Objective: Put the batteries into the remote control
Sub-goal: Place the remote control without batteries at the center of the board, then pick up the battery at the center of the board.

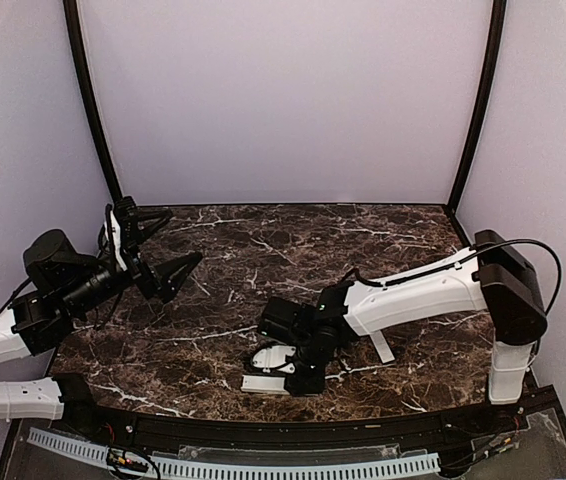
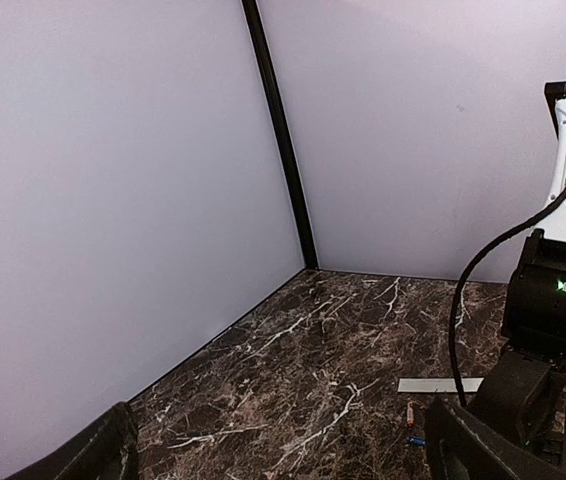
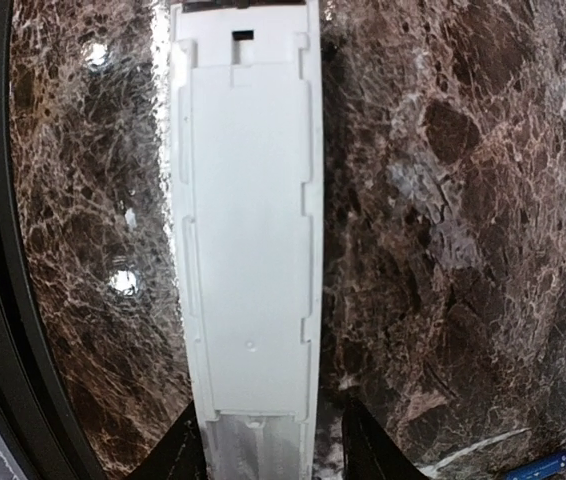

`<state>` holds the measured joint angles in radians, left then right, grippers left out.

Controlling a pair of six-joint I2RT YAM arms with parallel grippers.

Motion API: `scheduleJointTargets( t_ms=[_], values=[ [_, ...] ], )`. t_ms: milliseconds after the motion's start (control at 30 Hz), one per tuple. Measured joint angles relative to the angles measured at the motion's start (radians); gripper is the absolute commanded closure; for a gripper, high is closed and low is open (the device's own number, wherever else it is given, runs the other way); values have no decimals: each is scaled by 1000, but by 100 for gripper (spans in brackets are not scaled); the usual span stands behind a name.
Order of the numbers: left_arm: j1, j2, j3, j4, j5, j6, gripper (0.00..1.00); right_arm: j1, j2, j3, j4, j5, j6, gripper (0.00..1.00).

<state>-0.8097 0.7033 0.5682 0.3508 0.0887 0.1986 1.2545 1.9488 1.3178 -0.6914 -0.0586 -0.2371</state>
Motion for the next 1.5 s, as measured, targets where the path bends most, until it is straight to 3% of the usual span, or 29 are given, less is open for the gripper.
scheduleJointTargets(
  t_ms=[233,367,467,600,667,700,733,767,900,1000,1233,1333,1500],
  values=[
    [0,7,0,-5,-2,2,1,0,-2,43,-39,15,-25,53],
    [0,21,0,-5,-11,4,1,0,-83,45,-69,-3,-43,52],
    [0,37,0,-2,-40,3,1,-8,-218,32,-51,-20,-39,51],
    [0,89,0,34,-119,-20,1,-98,-482,-48,106,-55,37,47],
    [2,132,0,57,-160,-33,1,-209,-605,-119,222,-60,89,38],
    [4,156,0,66,-179,-40,1,-253,-651,-159,281,-58,112,29],
    [7,178,0,74,-189,-49,1,-307,-704,-214,347,-48,138,13],
    [10,195,1,78,-197,-54,1,-348,-750,-269,410,-25,168,7],
    [32,264,27,80,-199,-77,1,-385,-853,-431,591,100,291,14],
    [66,301,50,83,-173,-100,1,-426,-845,-431,597,116,363,25],
    [141,415,74,62,-129,-130,1,-458,-505,-51,209,128,551,57],
    [174,460,84,52,-111,-130,2,-454,-345,48,58,81,648,60],
    [201,496,86,46,-74,-120,2,-406,-151,80,-118,44,768,61]
  ],
)
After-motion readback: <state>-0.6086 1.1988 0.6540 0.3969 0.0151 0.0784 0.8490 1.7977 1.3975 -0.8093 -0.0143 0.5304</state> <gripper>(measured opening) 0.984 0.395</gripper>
